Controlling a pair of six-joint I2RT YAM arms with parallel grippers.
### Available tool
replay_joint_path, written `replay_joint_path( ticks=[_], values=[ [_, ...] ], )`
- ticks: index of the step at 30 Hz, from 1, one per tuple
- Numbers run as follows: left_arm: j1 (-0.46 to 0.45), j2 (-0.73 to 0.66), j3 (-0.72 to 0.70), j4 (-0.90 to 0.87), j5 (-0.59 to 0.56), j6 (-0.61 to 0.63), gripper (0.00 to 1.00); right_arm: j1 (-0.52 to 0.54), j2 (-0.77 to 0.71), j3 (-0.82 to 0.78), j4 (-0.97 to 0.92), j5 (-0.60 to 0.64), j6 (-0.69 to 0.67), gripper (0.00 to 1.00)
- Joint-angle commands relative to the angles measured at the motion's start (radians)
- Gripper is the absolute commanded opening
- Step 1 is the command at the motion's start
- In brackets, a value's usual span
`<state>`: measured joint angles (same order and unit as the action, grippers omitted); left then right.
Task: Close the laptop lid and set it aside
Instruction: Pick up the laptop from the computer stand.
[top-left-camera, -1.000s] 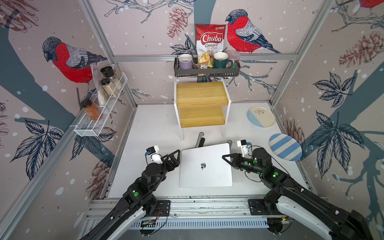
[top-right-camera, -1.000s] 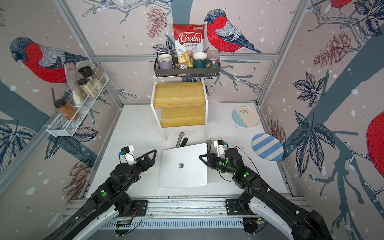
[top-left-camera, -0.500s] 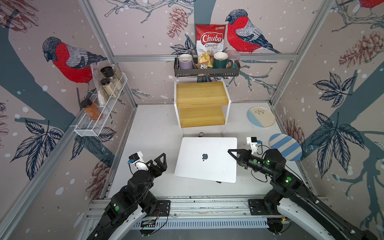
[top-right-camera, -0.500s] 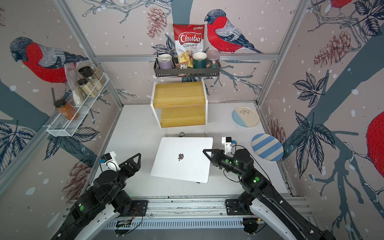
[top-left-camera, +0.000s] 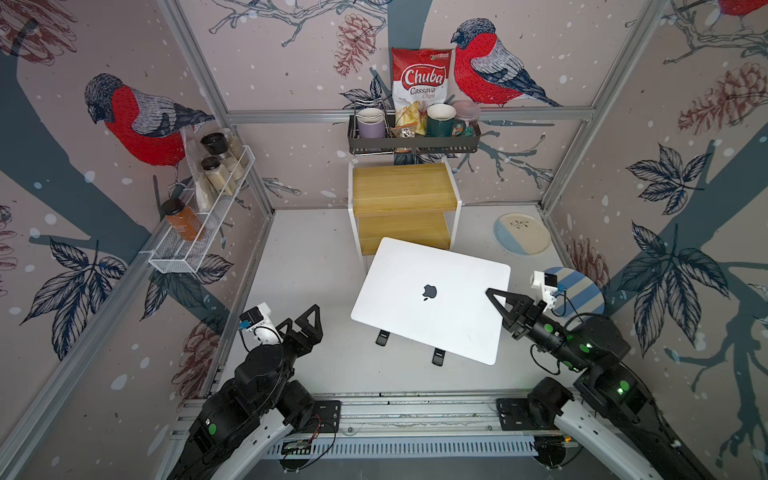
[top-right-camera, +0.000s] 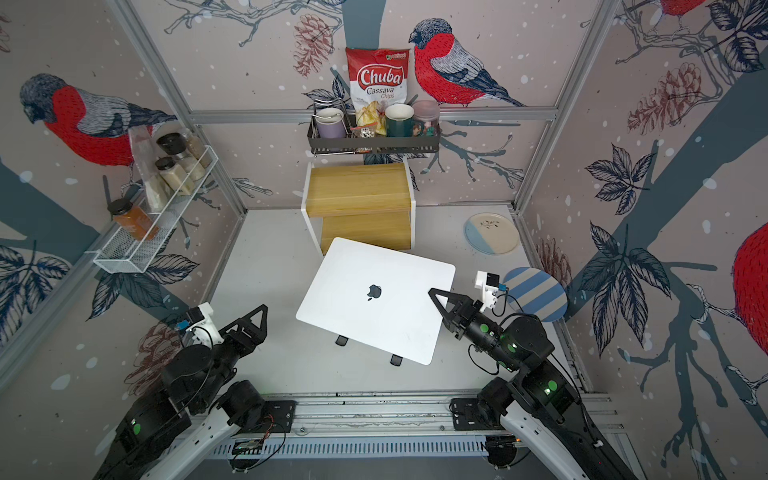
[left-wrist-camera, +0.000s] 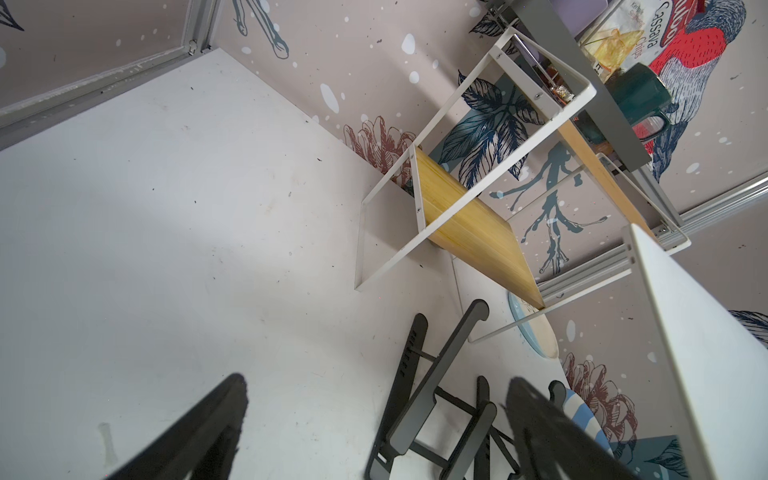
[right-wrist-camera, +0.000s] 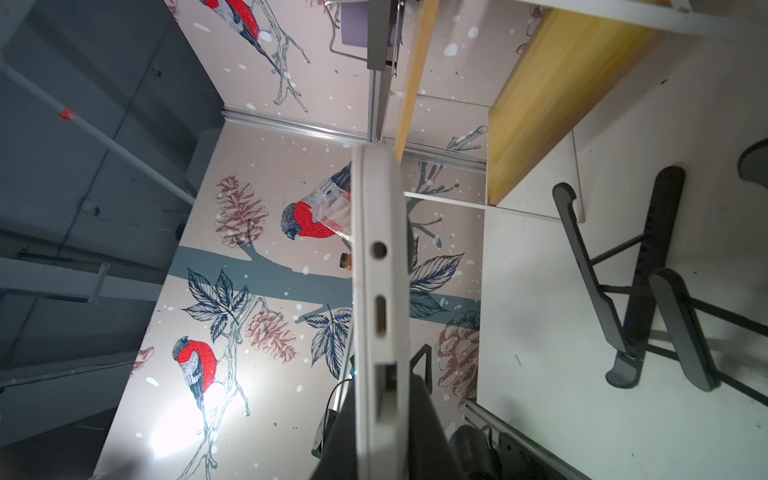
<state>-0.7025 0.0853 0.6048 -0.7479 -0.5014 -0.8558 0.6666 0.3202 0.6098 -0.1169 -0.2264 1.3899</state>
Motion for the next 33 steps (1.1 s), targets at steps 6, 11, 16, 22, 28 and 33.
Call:
replay_joint_path(
  ticks=[6, 11, 16, 22, 28, 33],
  values=[
    [0.000, 0.144, 0.018, 0.187, 0.181, 0.083, 0.96, -0.001, 0.044, 0.114, 0.236, 0.185, 0.120, 0.00],
    [0.000, 0.242, 0.036, 0.283, 0.264, 0.098, 0.96, 0.000, 0.120, 0.204, 0.233, 0.285, 0.133, 0.00],
    [0.000, 0.311, 0.044, 0.366, 0.347, 0.122, 0.96, 0.002, 0.216, 0.262, 0.273, 0.407, 0.166, 0.00],
    [0.000, 0.362, 0.064, 0.395, 0.403, 0.156, 0.96, 0.023, 0.385, 0.378, 0.290, 0.516, 0.169, 0.00],
    [0.000, 0.351, 0.067, 0.347, 0.330, 0.152, 0.96, 0.110, 0.539, 0.498, 0.299, 0.701, 0.126, 0.00],
    [0.000, 0.329, 0.058, 0.349, 0.322, 0.138, 0.96, 0.217, 0.659, 0.604, 0.276, 0.932, 0.075, 0.00]
  ],
)
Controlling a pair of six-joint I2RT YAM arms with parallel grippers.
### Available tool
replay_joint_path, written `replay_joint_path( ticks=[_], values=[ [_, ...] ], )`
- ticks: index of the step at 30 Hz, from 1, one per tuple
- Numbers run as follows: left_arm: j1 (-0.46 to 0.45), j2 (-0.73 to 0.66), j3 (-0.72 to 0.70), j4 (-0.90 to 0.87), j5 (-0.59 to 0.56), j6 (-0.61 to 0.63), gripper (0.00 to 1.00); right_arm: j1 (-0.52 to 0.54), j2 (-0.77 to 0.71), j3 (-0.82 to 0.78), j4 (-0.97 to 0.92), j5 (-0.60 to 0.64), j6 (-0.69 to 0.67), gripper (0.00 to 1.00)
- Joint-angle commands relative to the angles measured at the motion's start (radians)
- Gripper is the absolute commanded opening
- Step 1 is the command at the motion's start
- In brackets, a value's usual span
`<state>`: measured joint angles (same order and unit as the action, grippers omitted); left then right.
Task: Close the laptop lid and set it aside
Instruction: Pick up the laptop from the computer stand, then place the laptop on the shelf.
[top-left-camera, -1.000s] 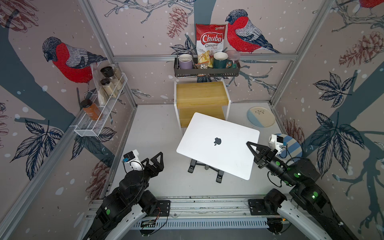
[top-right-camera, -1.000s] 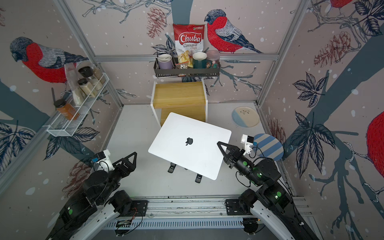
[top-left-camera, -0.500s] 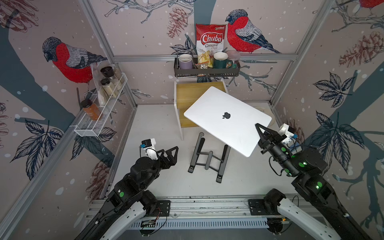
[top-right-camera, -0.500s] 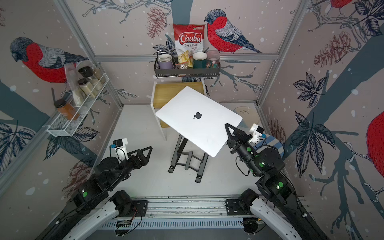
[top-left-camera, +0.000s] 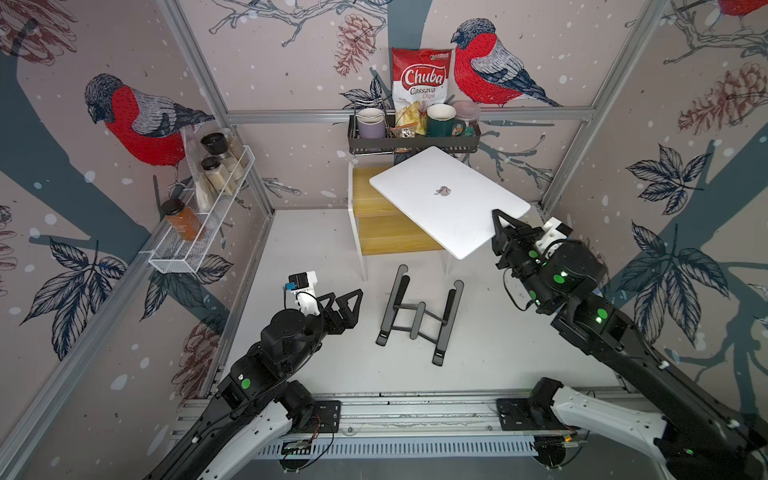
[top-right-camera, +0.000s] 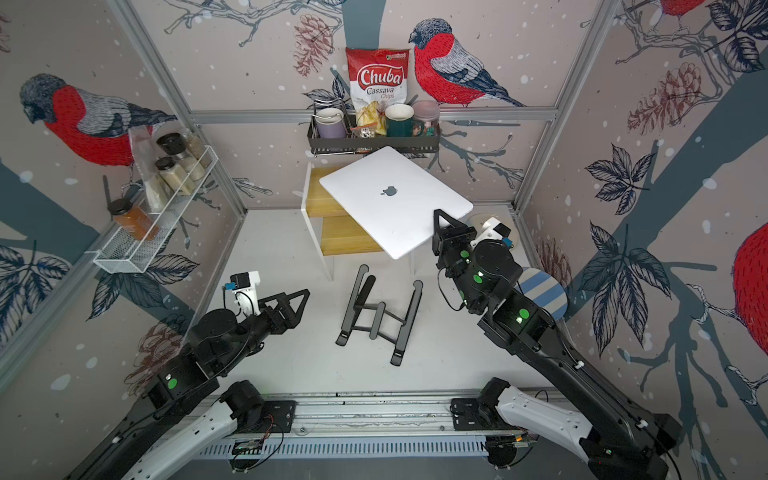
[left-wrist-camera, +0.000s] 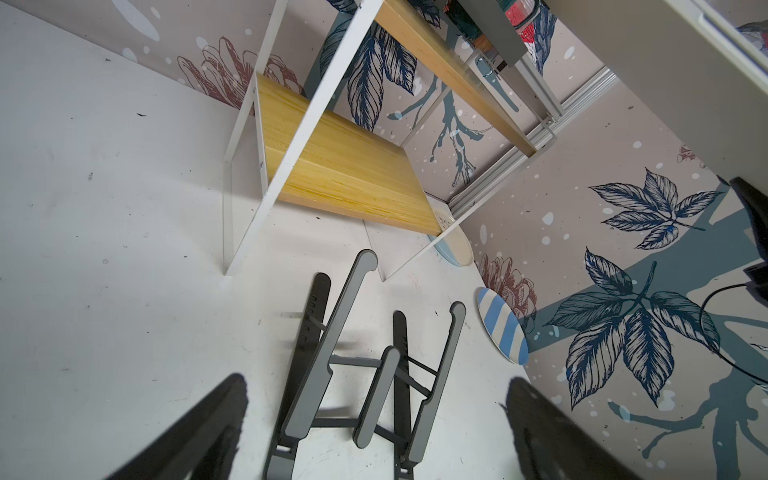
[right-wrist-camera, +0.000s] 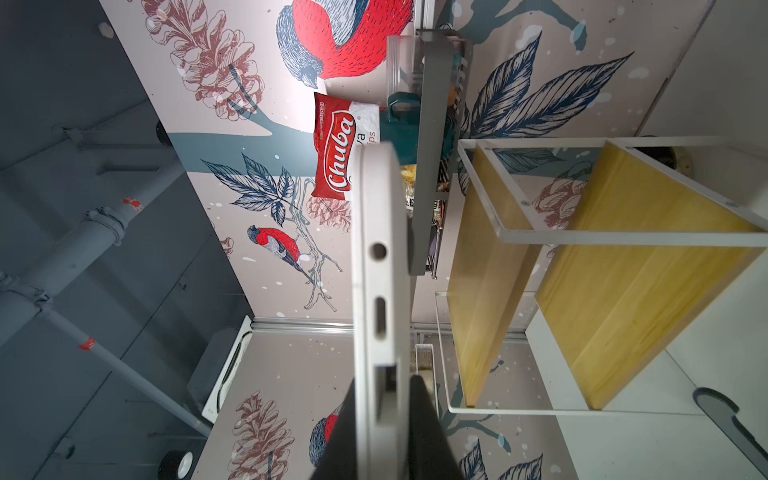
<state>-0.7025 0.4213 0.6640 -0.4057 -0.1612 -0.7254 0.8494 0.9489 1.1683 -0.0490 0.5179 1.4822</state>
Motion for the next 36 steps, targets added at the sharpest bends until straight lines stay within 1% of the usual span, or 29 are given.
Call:
replay_joint_path(
  ticks=[1, 7, 11, 17, 22, 24, 28, 36],
  values=[
    [0.000, -0.010, 0.000, 0.002, -0.023, 0.007, 0.96, 0.045, 0.055, 0.059, 0.216, 0.223, -0.019, 0.00],
    [0.000, -0.036, -0.004, -0.018, -0.060, -0.008, 0.96, 0.072, 0.211, 0.177, 0.183, 0.345, 0.015, 0.00],
    [0.000, -0.053, -0.014, -0.015, -0.070, -0.011, 0.96, 0.081, 0.336, 0.277, 0.169, 0.408, -0.004, 0.00],
    [0.000, -0.071, -0.002, -0.049, -0.090, -0.008, 0.96, 0.100, 0.465, 0.348, 0.182, 0.443, 0.008, 0.00],
    [0.000, -0.098, -0.001, -0.064, -0.112, -0.008, 0.96, 0.119, 0.536, 0.377, 0.171, 0.467, 0.047, 0.00],
    [0.000, -0.105, -0.001, -0.070, -0.120, -0.007, 0.96, 0.126, 0.553, 0.379, 0.175, 0.476, 0.051, 0.00],
    [0.000, -0.107, 0.007, -0.083, -0.123, -0.001, 0.96, 0.140, 0.560, 0.362, 0.223, 0.509, 0.004, 0.00],
    [0.000, -0.104, 0.006, -0.075, -0.121, -0.004, 0.96, 0.156, 0.502, 0.328, 0.231, 0.530, -0.023, 0.00]
  ],
)
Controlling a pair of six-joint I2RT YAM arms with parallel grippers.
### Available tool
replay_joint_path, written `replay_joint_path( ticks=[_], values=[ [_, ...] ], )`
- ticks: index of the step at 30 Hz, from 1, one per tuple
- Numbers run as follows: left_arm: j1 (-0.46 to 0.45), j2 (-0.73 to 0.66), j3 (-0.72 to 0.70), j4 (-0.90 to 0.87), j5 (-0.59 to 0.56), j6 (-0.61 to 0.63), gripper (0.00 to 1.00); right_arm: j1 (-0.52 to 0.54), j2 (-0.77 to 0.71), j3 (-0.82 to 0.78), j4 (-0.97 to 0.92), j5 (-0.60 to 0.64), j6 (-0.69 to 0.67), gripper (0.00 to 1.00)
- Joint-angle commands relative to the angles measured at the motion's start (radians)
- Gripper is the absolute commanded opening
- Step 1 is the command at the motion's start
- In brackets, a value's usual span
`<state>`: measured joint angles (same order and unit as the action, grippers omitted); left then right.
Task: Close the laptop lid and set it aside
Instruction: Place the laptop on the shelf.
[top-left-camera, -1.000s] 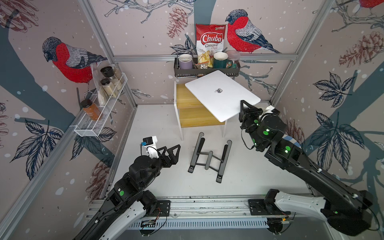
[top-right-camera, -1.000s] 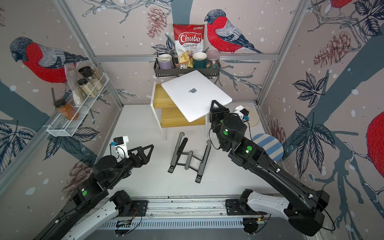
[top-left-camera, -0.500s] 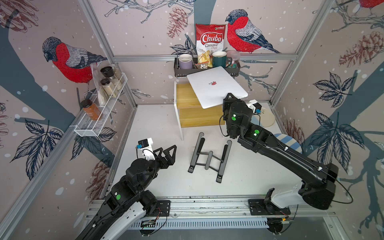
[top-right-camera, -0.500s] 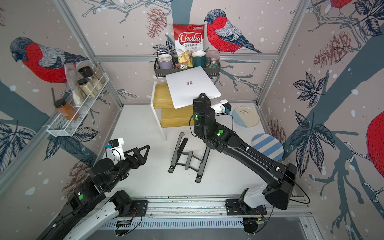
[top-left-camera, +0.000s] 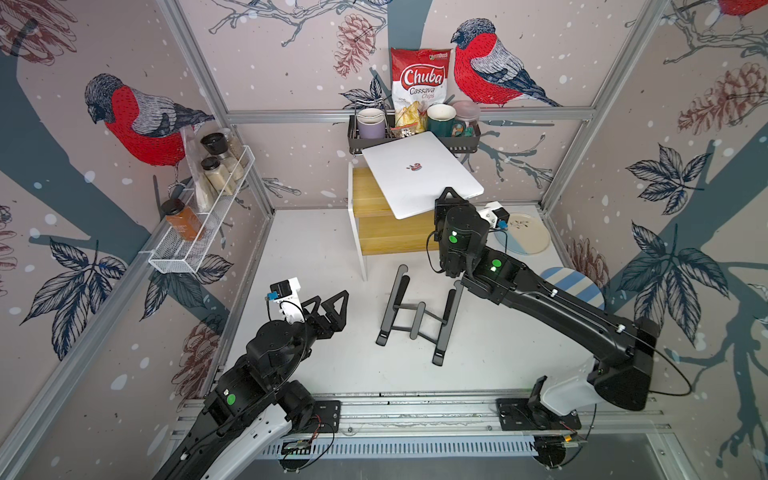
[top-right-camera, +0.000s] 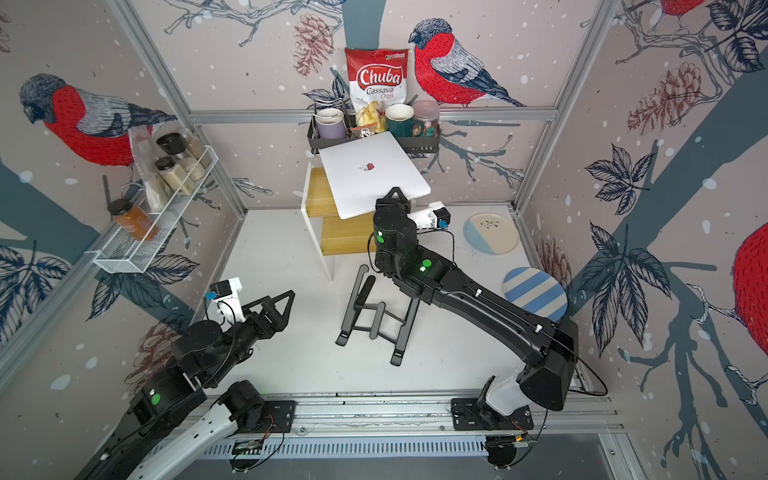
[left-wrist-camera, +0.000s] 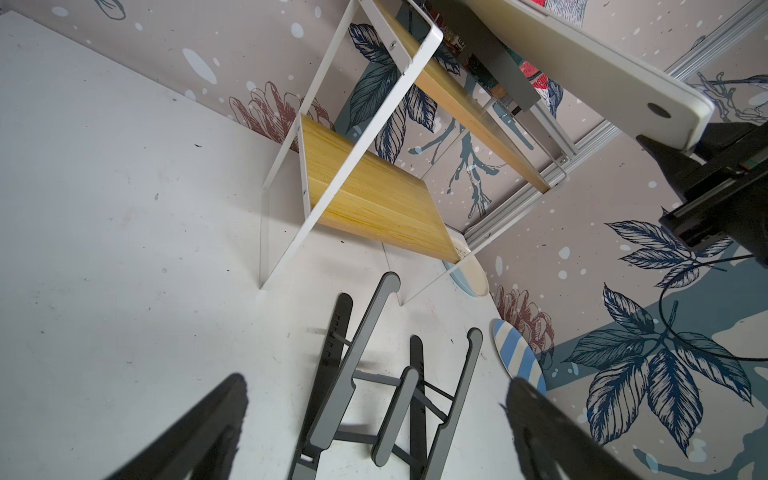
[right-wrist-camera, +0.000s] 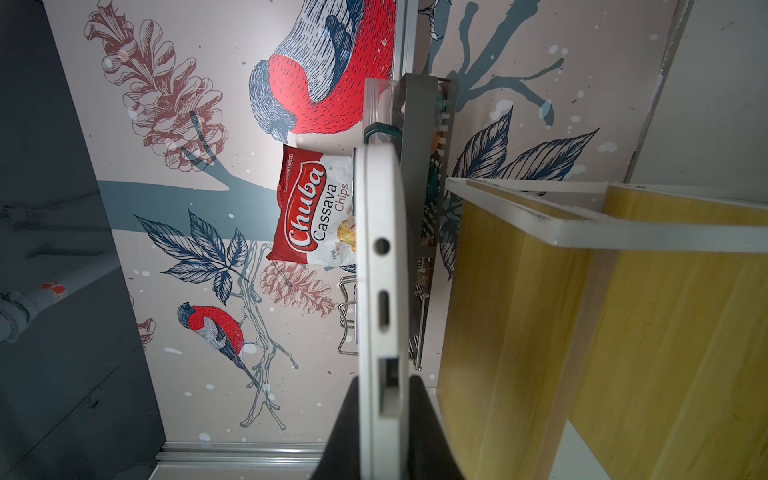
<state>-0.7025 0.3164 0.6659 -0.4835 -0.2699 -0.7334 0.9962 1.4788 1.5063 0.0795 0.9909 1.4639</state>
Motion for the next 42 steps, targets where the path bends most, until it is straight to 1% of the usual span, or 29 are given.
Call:
replay_joint_path(
  ticks=[1, 6, 9, 13, 17, 20, 24, 27, 31, 32, 33, 36, 40, 42],
  values=[
    [0.000, 0.001, 0.005, 0.005, -0.013, 0.004, 0.96, 0.015, -0.036, -0.020, 0.104, 0.066, -0.003, 0.00],
    [0.000, 0.003, 0.009, 0.006, -0.016, 0.005, 0.96, 0.038, -0.084, -0.083, 0.122, 0.084, 0.025, 0.00],
    [0.000, 0.001, 0.009, 0.006, -0.023, 0.003, 0.96, 0.071, -0.099, -0.122, 0.157, 0.129, 0.022, 0.00],
    [0.000, -0.001, 0.010, -0.002, -0.018, -0.001, 0.96, 0.095, -0.088, -0.117, 0.155, 0.156, 0.031, 0.00],
    [0.000, -0.011, 0.006, -0.007, -0.021, -0.004, 0.96, 0.131, -0.054, -0.090, 0.165, 0.232, 0.002, 0.00],
    [0.000, -0.026, -0.002, 0.003, -0.023, -0.008, 0.96, 0.137, -0.025, -0.082, 0.181, 0.270, 0.013, 0.00],
    [0.000, -0.038, -0.003, -0.009, -0.033, -0.011, 0.96, 0.140, 0.010, -0.062, 0.150, 0.295, 0.079, 0.00],
    [0.000, -0.039, -0.004, -0.019, -0.040, -0.014, 0.96, 0.140, 0.037, -0.030, 0.074, 0.309, 0.145, 0.00],
    [0.000, -0.036, -0.004, -0.018, -0.041, -0.014, 0.96, 0.144, 0.071, 0.008, 0.003, 0.323, 0.195, 0.00],
    [0.000, -0.035, -0.004, -0.019, -0.043, -0.014, 0.96, 0.146, 0.078, 0.009, 0.003, 0.322, 0.190, 0.02],
    [0.000, -0.035, -0.004, -0.019, -0.044, -0.014, 0.96, 0.145, 0.087, 0.011, 0.006, 0.321, 0.187, 0.07],
    [0.000, -0.036, -0.006, -0.025, -0.053, -0.015, 0.96, 0.148, 0.112, 0.010, -0.008, 0.305, 0.210, 0.16],
    [0.000, -0.039, -0.013, -0.026, -0.053, -0.016, 0.96, 0.153, 0.136, 0.013, -0.070, 0.277, 0.275, 0.19],
    [0.000, -0.042, -0.012, -0.030, -0.057, -0.017, 0.96, 0.153, 0.142, 0.012, -0.090, 0.271, 0.292, 0.31]
  ],
)
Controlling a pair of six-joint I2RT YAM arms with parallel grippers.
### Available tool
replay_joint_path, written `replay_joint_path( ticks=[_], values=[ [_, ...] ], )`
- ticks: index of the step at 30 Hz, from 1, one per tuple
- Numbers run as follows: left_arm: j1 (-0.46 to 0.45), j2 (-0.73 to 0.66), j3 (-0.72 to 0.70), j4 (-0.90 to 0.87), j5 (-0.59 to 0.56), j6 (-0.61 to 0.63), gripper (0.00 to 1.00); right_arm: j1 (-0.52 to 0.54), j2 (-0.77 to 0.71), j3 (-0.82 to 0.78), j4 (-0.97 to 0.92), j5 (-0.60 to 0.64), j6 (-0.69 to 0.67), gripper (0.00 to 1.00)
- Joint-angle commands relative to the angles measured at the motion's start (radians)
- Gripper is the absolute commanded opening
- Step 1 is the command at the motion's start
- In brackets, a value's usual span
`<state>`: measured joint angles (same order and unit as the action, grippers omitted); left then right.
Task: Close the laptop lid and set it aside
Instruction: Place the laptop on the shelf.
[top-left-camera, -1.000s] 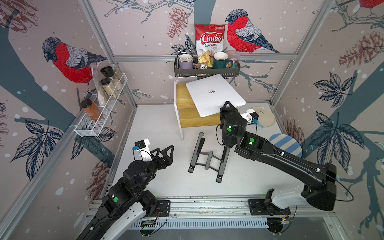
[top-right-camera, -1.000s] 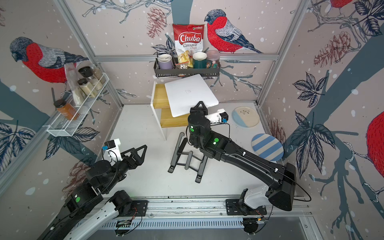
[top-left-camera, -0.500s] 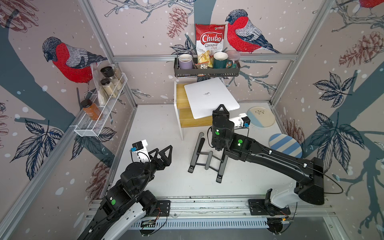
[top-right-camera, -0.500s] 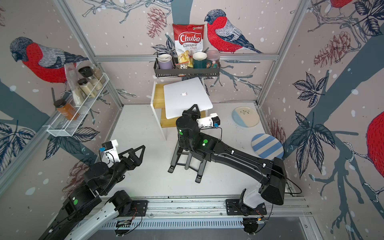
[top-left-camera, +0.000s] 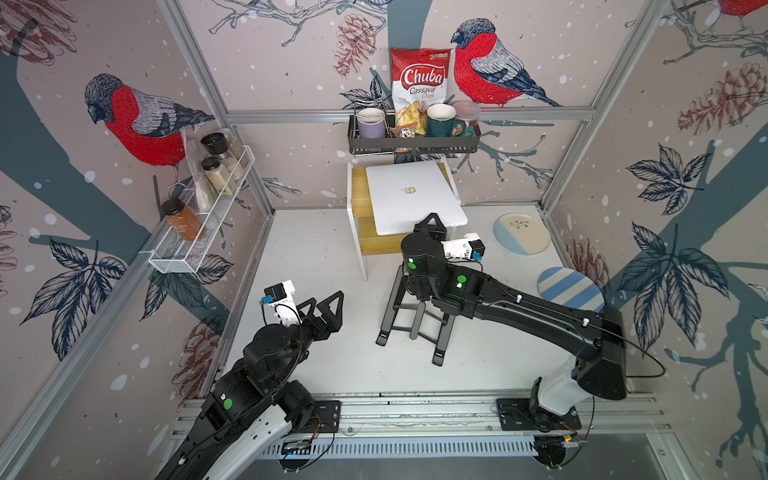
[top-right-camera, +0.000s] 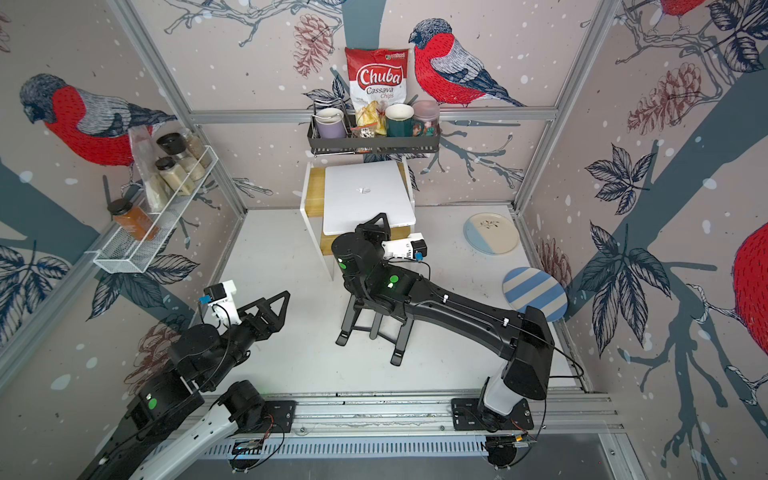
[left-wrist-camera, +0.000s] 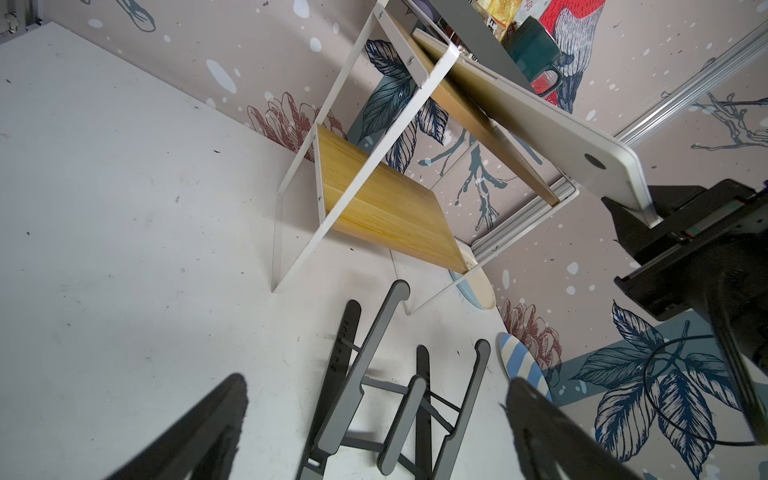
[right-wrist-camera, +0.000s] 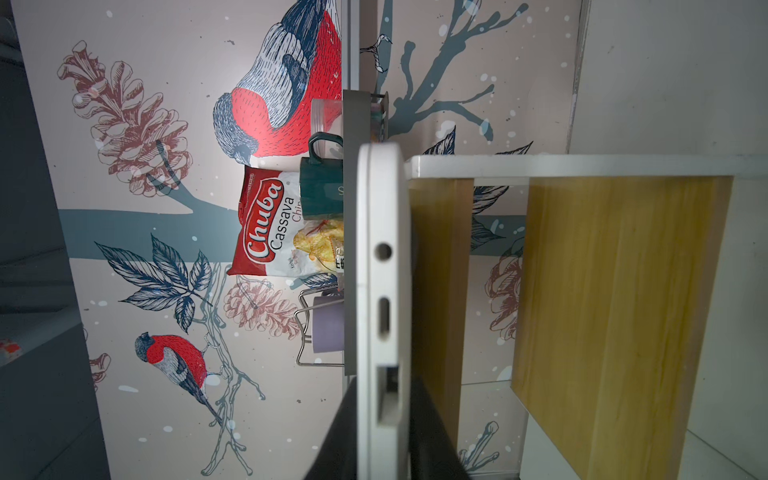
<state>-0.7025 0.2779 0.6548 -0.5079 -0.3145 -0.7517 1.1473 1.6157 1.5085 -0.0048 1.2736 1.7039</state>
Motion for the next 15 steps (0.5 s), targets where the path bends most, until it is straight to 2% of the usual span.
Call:
replay_joint_path(
  ticks=[1, 12, 15],
  values=[
    [0.000, -0.006, -0.002, -0.008, -0.017, -0.001, 0.96, 0.003, 0.006, 0.005, -0.027, -0.018, 0.078, 0.35],
    [0.000, -0.023, -0.019, -0.009, -0.023, -0.012, 0.96, -0.012, 0.018, 0.001, -0.135, -0.070, 0.154, 0.54],
    [0.000, -0.018, -0.019, -0.008, -0.024, -0.012, 0.96, -0.023, 0.032, 0.014, -0.158, -0.095, 0.166, 0.55]
  ],
)
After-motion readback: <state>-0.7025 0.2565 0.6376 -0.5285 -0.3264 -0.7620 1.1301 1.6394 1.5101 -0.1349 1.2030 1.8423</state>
